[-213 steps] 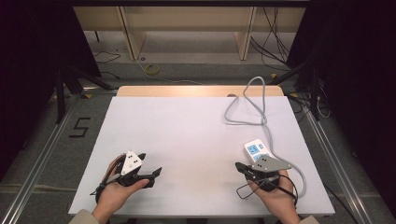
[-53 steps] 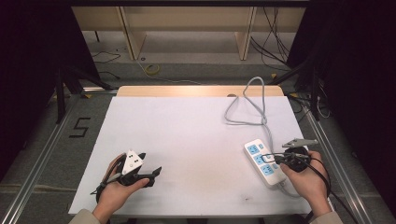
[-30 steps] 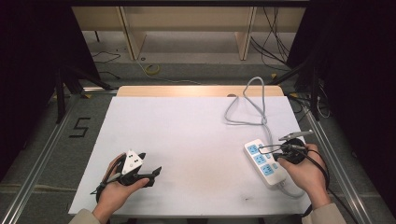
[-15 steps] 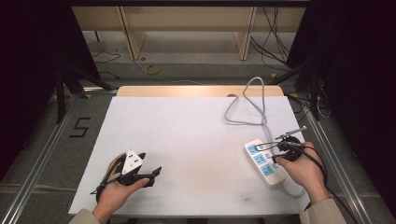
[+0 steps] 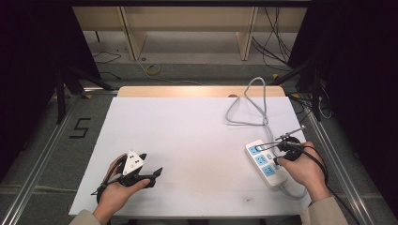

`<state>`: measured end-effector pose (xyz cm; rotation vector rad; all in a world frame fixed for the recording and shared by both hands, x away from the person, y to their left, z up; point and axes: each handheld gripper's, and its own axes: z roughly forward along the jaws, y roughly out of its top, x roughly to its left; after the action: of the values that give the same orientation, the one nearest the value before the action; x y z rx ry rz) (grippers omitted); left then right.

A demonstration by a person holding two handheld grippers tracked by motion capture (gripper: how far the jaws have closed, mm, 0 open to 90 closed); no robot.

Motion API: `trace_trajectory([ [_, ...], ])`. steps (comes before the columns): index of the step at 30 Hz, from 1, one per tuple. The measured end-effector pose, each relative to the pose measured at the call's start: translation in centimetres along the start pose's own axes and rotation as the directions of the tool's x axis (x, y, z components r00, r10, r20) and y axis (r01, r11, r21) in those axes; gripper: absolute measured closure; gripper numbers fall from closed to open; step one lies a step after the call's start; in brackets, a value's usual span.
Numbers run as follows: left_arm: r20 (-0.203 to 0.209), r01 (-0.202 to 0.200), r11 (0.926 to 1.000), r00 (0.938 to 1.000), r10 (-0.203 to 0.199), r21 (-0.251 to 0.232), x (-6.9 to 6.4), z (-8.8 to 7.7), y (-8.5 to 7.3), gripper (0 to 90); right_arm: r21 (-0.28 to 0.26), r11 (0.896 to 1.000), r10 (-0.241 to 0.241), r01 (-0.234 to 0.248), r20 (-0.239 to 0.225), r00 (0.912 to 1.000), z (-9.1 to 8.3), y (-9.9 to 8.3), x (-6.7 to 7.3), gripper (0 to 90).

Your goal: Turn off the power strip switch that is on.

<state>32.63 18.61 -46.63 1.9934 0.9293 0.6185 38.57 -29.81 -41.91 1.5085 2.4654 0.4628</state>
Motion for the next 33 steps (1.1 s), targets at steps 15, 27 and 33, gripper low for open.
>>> trace_trajectory([
  [15, 0.0, 0.001, 1.0, 1.0, -0.001, 0.0, 0.02, -0.01, -0.01, 23.0, 0.053, 0.999, 0.004, -0.004, 0.007, 1.0, 0.52, 0.19, -0.09, 90.0],
  [27, 0.001, 0.001, 1.0, 1.0, -0.001, -0.001, 0.02, -0.01, -0.01, 23.0, 0.075, 0.997, 0.001, -0.002, 0.012, 0.9999, 0.76, 0.37, -0.06, 90.0],
  [33, 0.0, 0.001, 1.0, 1.0, -0.001, 0.0, 0.02, -0.02, -0.01, 23.0, 0.086, 0.996, -0.012, 0.01, 0.022, 0.9997, 0.84, 0.47, 0.05, 90.0],
])
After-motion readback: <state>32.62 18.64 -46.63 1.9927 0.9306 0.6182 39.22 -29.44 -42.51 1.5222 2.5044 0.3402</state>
